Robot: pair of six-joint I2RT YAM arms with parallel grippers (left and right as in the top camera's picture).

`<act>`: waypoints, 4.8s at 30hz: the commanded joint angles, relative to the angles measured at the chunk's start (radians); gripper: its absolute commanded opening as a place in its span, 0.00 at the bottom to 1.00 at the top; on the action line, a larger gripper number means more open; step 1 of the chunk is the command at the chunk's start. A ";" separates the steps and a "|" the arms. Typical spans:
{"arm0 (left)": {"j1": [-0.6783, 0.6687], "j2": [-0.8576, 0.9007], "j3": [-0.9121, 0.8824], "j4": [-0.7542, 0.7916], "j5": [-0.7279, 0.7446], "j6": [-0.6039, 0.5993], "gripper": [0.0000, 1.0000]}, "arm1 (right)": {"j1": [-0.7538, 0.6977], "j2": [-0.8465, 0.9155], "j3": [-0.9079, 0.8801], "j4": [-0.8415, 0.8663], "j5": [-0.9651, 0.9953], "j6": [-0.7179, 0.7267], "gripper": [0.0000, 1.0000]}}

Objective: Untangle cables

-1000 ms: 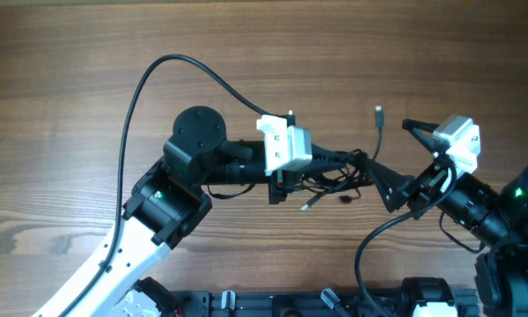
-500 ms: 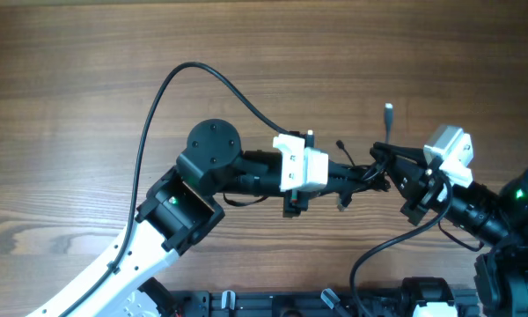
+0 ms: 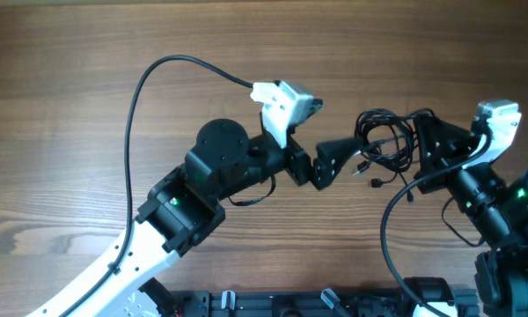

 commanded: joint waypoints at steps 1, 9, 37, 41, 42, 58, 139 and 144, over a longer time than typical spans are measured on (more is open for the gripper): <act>-0.003 0.000 0.003 0.000 -0.061 -0.144 1.00 | -0.003 0.001 0.022 0.058 -0.183 0.034 0.04; -0.002 0.000 0.003 0.005 0.051 -0.165 0.98 | -0.003 0.001 0.022 0.135 -0.274 0.109 0.04; -0.002 0.000 0.003 -0.121 0.071 -0.074 0.04 | -0.003 0.001 0.022 0.142 0.172 -0.233 0.04; -0.002 0.000 0.003 -0.170 0.071 -0.021 0.04 | -0.003 0.001 0.022 0.153 0.171 -0.438 0.04; -0.002 0.000 0.003 -0.173 0.072 -0.021 0.04 | -0.003 0.001 0.022 0.153 0.171 -0.471 0.04; -0.002 0.000 0.003 -0.203 -0.100 0.065 0.04 | -0.003 0.001 0.022 -0.107 0.063 -0.492 1.00; 0.022 -0.095 0.003 -0.021 0.064 -0.337 0.04 | -0.003 0.001 0.022 0.293 -0.476 0.117 0.04; 0.150 -0.119 0.003 -0.146 0.064 -0.338 0.04 | -0.003 0.001 0.022 0.301 -0.468 0.103 0.04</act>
